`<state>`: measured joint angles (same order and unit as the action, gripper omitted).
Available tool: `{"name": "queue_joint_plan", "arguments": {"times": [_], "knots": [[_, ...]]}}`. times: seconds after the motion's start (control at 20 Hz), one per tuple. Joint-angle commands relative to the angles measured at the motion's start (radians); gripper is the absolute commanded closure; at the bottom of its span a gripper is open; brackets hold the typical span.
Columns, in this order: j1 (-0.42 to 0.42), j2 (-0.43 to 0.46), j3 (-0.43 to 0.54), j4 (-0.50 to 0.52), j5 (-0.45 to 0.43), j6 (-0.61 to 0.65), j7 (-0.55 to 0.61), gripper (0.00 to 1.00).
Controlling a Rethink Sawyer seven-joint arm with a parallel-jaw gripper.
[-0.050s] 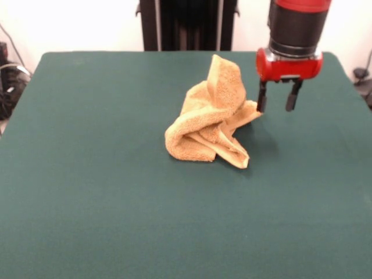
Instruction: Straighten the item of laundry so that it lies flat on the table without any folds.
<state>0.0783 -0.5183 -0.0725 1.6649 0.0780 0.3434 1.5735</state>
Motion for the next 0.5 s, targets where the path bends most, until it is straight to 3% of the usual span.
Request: {"name": "queue_joint_plan", "arguments": {"times": [0.05,0.5], "knots": [[0.033,0.049,0.047,-0.125,0.067,0.131,0.207,0.00],[0.052,0.066,0.032,-0.155,0.079,0.139,0.223,0.00]]}}
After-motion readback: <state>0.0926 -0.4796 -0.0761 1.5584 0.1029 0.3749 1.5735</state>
